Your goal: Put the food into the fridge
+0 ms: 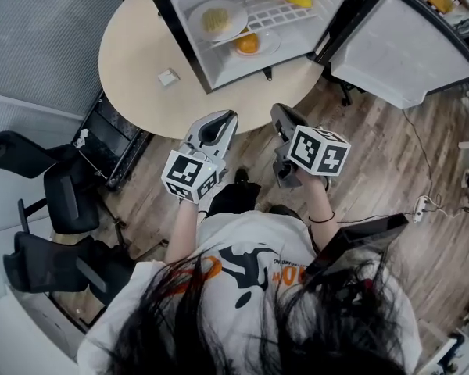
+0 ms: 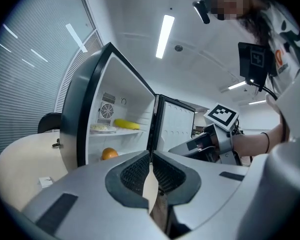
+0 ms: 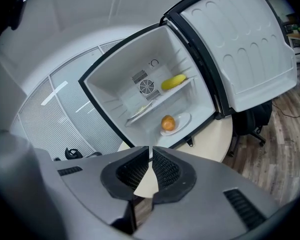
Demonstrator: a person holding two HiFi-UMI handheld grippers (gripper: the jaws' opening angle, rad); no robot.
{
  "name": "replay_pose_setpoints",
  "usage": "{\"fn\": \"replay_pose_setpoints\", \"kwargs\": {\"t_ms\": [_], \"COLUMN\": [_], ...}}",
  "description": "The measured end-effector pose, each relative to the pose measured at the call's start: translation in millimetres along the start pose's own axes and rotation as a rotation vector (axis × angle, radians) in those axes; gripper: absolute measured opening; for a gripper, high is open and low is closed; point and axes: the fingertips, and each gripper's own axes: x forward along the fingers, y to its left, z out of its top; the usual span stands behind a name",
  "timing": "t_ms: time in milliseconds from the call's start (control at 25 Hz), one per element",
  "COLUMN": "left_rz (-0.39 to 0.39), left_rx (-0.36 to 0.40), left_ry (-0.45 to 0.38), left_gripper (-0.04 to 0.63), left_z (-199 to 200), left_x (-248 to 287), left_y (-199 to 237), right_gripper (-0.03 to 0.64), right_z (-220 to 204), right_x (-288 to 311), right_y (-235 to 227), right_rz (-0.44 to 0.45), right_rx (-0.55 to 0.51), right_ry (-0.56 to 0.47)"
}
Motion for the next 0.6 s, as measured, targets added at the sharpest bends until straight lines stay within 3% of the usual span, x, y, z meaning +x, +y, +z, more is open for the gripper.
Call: {"fn": "replay_pose_setpoints", "kwargs": {"t_ms": [360, 600], "left_rz": [0.021, 0.063], "left_rx": [-0.02, -0.001], "left_ry": [-0.08, -0.051], "left_gripper": [0.014, 0.014], "left_z": [15.7, -6.1], "left_x": [-3.8, -20.9], "left_y": [-98.4, -175.4], "right_gripper": [0.031, 0.029], "right_z": [-27.9, -58.6], "right_x": [-89.6, -153.2], "right_y": [-27.5, -43.8], "right_rz": [0.039, 0.091], "right_rx": [-0.066, -0.069], "right_ry": [0.012, 0.031]}}
